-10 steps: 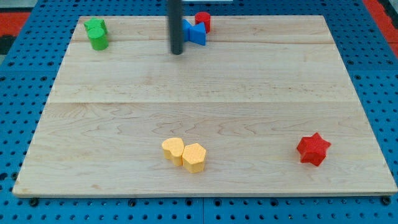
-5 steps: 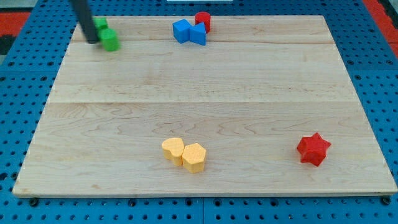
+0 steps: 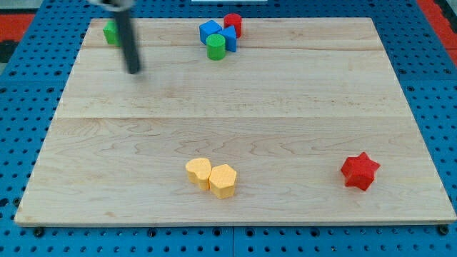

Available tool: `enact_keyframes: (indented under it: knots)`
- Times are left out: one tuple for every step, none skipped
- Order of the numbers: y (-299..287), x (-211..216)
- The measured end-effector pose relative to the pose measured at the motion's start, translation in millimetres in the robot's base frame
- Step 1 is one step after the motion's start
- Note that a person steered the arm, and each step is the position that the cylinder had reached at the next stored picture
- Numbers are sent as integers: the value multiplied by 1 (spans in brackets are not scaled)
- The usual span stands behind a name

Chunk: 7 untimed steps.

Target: Move the green blocks into the blue blocks

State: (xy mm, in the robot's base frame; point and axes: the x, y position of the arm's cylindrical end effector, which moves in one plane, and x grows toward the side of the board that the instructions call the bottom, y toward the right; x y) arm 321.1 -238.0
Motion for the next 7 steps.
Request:
enact_keyframes:
  knots:
    - [-46, -96]
    - [-14, -114]
    - [-3, -89]
    - [-31, -74]
    - [69, -70]
    - [99, -64]
    - [19, -92]
